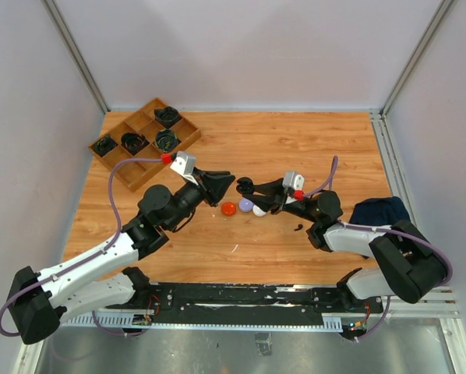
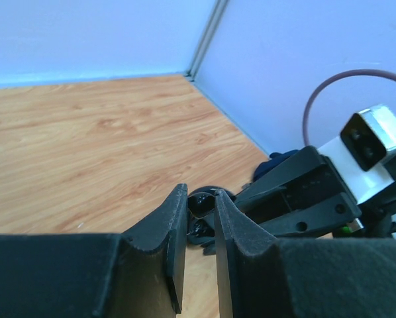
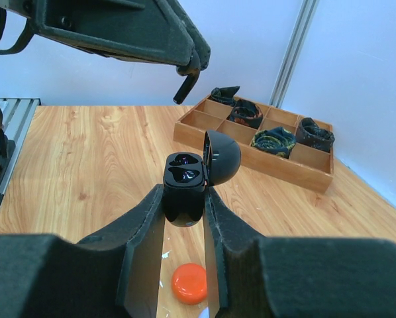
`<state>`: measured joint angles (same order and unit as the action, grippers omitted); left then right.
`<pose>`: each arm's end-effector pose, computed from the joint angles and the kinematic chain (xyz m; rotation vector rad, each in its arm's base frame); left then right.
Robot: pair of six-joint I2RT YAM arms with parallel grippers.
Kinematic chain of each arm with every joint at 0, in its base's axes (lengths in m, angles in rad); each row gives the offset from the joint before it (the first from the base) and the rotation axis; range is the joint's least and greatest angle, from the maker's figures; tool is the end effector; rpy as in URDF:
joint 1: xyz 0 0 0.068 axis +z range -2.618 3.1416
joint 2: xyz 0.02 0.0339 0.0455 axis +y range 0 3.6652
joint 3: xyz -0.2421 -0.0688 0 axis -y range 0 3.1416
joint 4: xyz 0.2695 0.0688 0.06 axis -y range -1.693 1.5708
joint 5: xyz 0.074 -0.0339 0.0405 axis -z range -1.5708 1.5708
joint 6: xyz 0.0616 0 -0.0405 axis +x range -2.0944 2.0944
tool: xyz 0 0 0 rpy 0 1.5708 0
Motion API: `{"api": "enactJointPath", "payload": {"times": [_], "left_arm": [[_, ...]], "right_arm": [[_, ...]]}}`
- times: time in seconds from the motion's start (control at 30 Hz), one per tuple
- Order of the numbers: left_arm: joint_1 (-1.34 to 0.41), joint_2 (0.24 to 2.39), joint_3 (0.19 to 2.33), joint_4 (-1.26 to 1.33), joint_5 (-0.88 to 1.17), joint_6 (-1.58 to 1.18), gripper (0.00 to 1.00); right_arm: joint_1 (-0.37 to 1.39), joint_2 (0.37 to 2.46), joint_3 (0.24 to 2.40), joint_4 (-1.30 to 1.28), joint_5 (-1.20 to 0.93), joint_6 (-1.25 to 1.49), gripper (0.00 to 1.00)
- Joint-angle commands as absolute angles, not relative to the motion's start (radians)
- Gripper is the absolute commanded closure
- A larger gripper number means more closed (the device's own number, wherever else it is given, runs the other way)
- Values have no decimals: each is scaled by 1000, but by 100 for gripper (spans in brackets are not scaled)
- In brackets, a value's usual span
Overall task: Insert the wireless bluetooth earbuds into the charging case
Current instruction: Pick up the earbud from the center of the board, then place the earbud in the charging case.
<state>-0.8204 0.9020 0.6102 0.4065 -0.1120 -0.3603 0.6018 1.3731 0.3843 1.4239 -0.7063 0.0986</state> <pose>0.1957 -0.1998 0.2989 0.2528 1.4972 -0.8758 0.2084 0.1917 0.2097 -0.9163 0.9346 1.0018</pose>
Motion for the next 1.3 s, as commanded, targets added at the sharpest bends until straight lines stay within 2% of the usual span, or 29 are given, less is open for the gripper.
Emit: {"api": "enactJointPath", "payload": {"times": [0.0,0.6,1.27], "left_arm": [[-850,933,590,586,-87,-339,85],[-894,1019,501,824,-71,-381,85],[-905,1041,472,857,-59,-415,84]], "right_arm": [[618,1372,414,1518,-710,130,86],[618,1323,416,1523,-709,175,87],[617,1300,413,1524,-701,181,87]]}}
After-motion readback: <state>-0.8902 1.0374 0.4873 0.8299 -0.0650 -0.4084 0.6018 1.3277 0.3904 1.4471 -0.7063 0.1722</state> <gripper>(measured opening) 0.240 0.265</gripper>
